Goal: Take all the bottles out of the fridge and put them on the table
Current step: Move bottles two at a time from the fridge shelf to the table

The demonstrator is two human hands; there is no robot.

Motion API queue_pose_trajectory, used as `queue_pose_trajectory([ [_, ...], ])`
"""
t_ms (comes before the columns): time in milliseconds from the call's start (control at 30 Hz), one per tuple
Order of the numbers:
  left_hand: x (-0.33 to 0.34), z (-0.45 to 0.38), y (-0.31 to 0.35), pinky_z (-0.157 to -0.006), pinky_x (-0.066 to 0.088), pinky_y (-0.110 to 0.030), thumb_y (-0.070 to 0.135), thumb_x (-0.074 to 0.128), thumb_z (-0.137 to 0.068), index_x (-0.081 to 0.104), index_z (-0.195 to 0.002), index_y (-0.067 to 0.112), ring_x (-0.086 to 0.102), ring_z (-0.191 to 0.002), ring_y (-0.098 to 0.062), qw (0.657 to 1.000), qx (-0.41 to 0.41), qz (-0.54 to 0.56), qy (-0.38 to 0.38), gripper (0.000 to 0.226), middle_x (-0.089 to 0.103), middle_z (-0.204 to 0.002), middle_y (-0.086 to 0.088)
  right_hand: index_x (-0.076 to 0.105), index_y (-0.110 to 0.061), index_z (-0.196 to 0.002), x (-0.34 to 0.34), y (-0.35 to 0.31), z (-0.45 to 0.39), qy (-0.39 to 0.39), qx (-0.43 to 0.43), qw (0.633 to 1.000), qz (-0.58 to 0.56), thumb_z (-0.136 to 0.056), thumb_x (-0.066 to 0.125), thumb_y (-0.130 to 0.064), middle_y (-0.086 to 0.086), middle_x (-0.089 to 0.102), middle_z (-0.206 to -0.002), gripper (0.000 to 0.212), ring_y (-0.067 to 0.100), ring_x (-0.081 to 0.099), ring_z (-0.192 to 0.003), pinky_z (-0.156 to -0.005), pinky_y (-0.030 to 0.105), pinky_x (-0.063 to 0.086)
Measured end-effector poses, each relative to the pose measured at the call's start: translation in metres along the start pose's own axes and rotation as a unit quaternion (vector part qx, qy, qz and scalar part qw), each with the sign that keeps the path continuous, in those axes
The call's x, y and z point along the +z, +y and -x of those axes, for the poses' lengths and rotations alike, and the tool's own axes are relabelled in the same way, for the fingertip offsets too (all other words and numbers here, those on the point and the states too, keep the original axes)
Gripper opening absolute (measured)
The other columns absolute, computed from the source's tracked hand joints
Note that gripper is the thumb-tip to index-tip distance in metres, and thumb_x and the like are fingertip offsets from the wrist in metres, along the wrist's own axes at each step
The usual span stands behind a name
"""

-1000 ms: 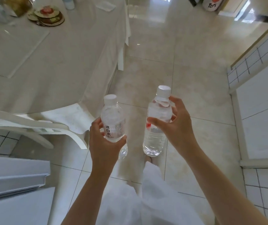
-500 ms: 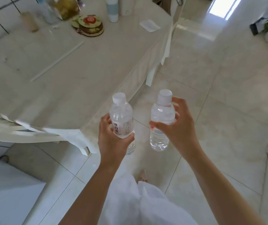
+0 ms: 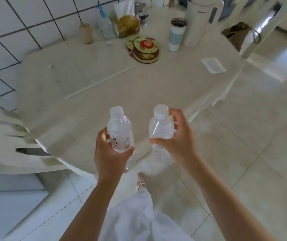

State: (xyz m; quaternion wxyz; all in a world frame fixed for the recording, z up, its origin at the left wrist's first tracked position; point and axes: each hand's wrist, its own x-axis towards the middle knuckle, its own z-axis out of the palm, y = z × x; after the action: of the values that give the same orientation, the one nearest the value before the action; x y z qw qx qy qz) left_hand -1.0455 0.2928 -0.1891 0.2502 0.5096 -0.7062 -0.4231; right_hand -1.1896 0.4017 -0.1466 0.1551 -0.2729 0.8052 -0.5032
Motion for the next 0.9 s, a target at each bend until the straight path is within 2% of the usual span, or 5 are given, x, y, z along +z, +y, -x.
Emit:
queue_pose_trajectory([
  [167, 0.006, -0.066, 0.009, -0.083, 0.05, -0.036, 0.025, 0.092, -0.055, 0.046, -0.125, 0.024, 0.06, -0.088, -0.014, 0.998, -0.017, -0.016, 0.062, 0.083, 0.062, -0.115, 0.005, 0.045, -0.039, -0.11, 0.026, -0.01, -0.077, -0.064, -0.052, 0.997, 0.002, -0.052, 0.088, -0.027, -0.025, 0.057, -0.098, 0.073, 0.005, 0.059, -0.09, -0.072, 0.017, 0.042],
  [333, 0.006, -0.116, 0.012, -0.082, 0.05, -0.037, 0.024, 0.092, -0.055, 0.047, -0.123, 0.02, 0.061, -0.089, -0.018, 0.992, -0.03, -0.039, 0.112, 0.082, 0.062, -0.115, 0.003, 0.044, -0.04, -0.111, 0.052, -0.026, -0.138, -0.121, -0.049, 0.991, -0.022, -0.057, 0.088, -0.022, -0.024, 0.056, -0.104, 0.073, 0.012, 0.058, -0.098, -0.074, 0.023, 0.042],
  [600, 0.016, -0.203, 0.001, -0.082, 0.052, -0.039, 0.027, 0.09, -0.058, 0.047, -0.118, 0.018, 0.065, -0.092, -0.022, 0.977, -0.084, -0.028, 0.196, 0.075, 0.067, -0.106, 0.003, 0.039, -0.044, -0.108, 0.119, -0.041, -0.231, -0.22, -0.058, 0.973, -0.034, -0.057, 0.086, -0.022, -0.038, 0.051, -0.097, 0.072, -0.016, 0.048, -0.095, -0.067, 0.016, 0.038],
  [767, 0.019, -0.261, -0.017, -0.082, 0.056, -0.042, 0.028, 0.089, -0.059, 0.047, -0.115, 0.026, 0.065, -0.089, -0.017, 0.958, -0.127, 0.012, 0.259, 0.07, 0.066, -0.104, 0.006, 0.045, -0.04, -0.112, 0.178, -0.047, -0.284, -0.259, -0.085, 0.962, -0.013, -0.055, 0.088, -0.026, -0.02, 0.057, -0.102, 0.073, 0.006, 0.053, -0.091, -0.071, 0.018, 0.04],
  [900, 0.014, -0.293, -0.037, -0.08, 0.056, -0.041, 0.031, 0.088, -0.057, 0.045, -0.112, 0.034, 0.065, -0.089, -0.017, 0.945, -0.147, 0.023, 0.291, 0.07, 0.065, -0.104, 0.005, 0.048, -0.037, -0.113, 0.223, -0.047, -0.31, -0.29, -0.113, 0.95, -0.009, -0.053, 0.089, -0.026, -0.01, 0.06, -0.106, 0.073, 0.007, 0.051, -0.089, -0.069, 0.014, 0.038],
])
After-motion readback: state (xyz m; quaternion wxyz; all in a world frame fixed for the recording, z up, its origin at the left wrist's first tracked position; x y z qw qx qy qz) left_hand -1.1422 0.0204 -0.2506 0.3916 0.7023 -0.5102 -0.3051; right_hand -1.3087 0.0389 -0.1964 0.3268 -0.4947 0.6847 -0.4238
